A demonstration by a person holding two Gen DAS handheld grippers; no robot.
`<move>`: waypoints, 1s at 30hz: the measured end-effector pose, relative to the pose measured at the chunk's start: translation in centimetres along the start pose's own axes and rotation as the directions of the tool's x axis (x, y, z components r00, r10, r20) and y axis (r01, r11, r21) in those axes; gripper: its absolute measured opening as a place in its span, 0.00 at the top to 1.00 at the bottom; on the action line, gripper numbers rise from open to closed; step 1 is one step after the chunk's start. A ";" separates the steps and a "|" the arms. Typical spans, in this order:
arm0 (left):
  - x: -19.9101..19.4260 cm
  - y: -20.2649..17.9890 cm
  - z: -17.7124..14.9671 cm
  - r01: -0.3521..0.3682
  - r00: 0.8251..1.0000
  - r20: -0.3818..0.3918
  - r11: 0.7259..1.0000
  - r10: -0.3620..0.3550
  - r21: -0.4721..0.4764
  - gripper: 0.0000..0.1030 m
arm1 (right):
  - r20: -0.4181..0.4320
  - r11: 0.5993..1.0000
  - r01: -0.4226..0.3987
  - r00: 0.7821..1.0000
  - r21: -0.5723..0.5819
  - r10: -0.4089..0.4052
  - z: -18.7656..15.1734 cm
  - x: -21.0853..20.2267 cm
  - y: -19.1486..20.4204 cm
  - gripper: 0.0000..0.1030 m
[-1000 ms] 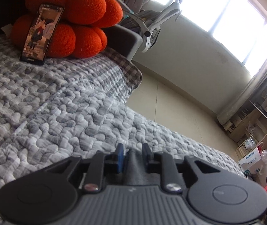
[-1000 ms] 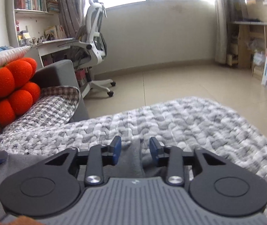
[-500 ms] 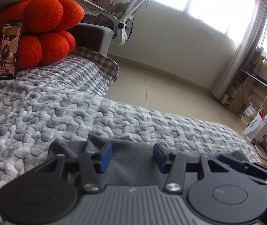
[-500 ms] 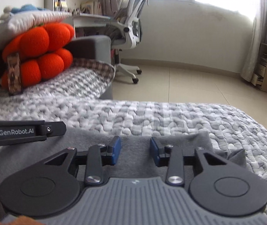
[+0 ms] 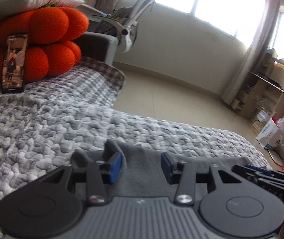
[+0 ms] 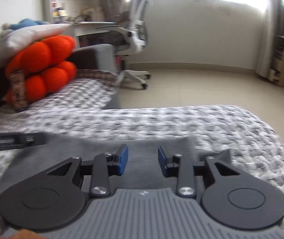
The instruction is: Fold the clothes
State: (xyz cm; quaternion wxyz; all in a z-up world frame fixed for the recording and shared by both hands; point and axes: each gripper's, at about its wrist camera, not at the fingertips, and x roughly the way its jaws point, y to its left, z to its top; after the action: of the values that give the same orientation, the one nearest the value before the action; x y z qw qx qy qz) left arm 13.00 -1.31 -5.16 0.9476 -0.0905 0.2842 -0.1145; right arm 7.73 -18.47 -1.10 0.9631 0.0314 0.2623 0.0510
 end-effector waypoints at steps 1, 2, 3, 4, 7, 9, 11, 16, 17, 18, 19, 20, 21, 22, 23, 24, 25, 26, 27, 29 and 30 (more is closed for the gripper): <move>-0.3 -0.5 -0.2 0.014 1.000 -0.006 1.000 -0.014 0.020 0.56 | -0.004 1.000 -0.011 1.000 -0.008 0.011 -0.2 -0.3 0.3 0.66; -0.5 -0.8 -0.4 0.034 0.999 -0.016 0.999 -0.034 0.032 0.56 | -0.013 0.999 -0.025 1.000 -0.025 0.025 -0.5 -0.5 0.9 0.66; -0.8 -1.1 -0.6 0.055 0.998 -0.026 0.998 -0.053 0.045 0.56 | -0.022 0.998 -0.039 0.999 -0.041 0.038 -0.9 -0.7 1.6 0.66; -1.0 -1.5 -0.9 0.075 0.997 -0.036 0.996 -0.073 0.058 0.56 | -0.031 0.997 -0.053 0.998 -0.057 0.052 -1.2 -0.9 2.2 0.66; -1.5 -1.4 -1.8 0.099 0.994 -0.064 0.990 -0.093 0.103 0.56 | -0.047 0.996 -0.048 0.998 -0.079 0.045 -2.2 -1.2 2.1 0.65; -1.6 -0.7 -2.4 0.074 0.995 -0.080 0.989 -0.063 0.132 0.56 | -0.056 0.997 -0.034 0.998 -0.063 0.031 -2.8 -1.3 1.0 0.64; -2.0 0.5 -2.7 0.043 0.996 -0.084 0.989 -0.032 0.140 0.56 | -0.055 0.999 -0.020 0.998 -0.044 0.018 -3.0 -1.7 -0.2 0.64; -3.4 5.1 -2.0 -0.054 0.994 -0.092 0.997 0.060 0.063 0.56 | -0.051 1.000 0.020 0.998 -0.007 -0.021 -3.4 -3.1 -2.6 0.64; -3.6 5.9 -1.8 -0.063 0.993 -0.098 0.997 0.066 0.037 0.56 | -0.050 1.000 0.026 0.998 0.002 -0.026 -3.4 -3.3 -2.9 0.64; -3.9 6.7 -1.7 -0.072 0.992 -0.105 0.997 0.073 0.010 0.56 | -0.050 0.999 0.030 0.998 0.011 -0.029 -3.4 -3.6 -3.2 0.64; -4.1 7.5 -1.5 -0.081 0.991 -0.111 0.997 0.078 -0.017 0.56 | -0.049 0.999 0.034 0.998 0.019 -0.033 -3.3 -3.8 -3.5 0.64; -4.3 8.2 -1.3 -0.086 0.990 -0.118 0.995 0.080 -0.046 0.56 | -0.046 0.999 0.038 0.998 0.027 -0.037 -3.2 -4.1 -3.7 0.64; -4.5 8.8 -1.2 -0.079 0.989 -0.127 0.994 0.069 -0.081 0.56 | -0.042 0.998 0.042 0.998 0.036 -0.040 -3.2 -4.3 -3.9 0.63; -4.6 9.4 -1.0 -0.069 0.989 -0.140 0.990 0.051 -0.123 0.55 | -0.040 0.998 0.043 0.998 0.044 -0.041 -3.1 -4.6 -4.1 0.63; -4.6 10.1 -1.1 -0.045 0.987 -0.160 0.982 0.016 -0.184 0.55 | -0.038 0.998 0.044 0.998 0.053 -0.042 -3.0 -4.8 -4.2 0.63; -4.6 10.8 -1.1 -0.022 0.984 -0.179 0.969 -0.023 -0.245 0.54 | -0.038 0.997 0.041 0.999 0.062 -0.038 -3.0 -5.0 -4.3 0.63; -4.5 11.4 -1.2 0.008 0.979 -0.193 0.951 -0.071 -0.308 0.51 | -0.039 0.997 0.035 0.999 0.072 -0.032 -2.9 -5.2 -4.4 0.62; -4.3 11.9 -1.3 0.038 0.972 -0.203 0.929 -0.120 -0.367 0.50 | -0.040 0.996 0.029 0.999 0.082 -0.025 -2.9 -5.3 -4.4 0.62; -4.3 12.3 -1.4 0.062 0.966 -0.205 0.908 -0.159 -0.414 0.48 | -0.040 0.996 0.023 0.999 0.092 -0.019 -2.8 -5.5 -4.5 0.62; -4.2 12.9 -1.7 0.086 0.957 -0.203 0.872 -0.207 -0.482 0.47 | -0.042 0.994 0.006 0.999 0.112 -0.001 -2.6 -5.8 -4.5 0.62; -4.0 13.2 -1.8 0.102 0.952 -0.199 0.851 -0.234 -0.516 0.47 | -0.044 0.993 -0.011 0.999 0.121 0.017 -2.6 -5.9 -4.4 0.62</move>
State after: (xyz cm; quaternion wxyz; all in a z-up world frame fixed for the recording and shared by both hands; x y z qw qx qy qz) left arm 10.90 12.18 -7.69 0.8335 -0.3419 0.4140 -0.1306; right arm 1.76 -23.42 -0.74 0.9530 0.0905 0.2862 0.0423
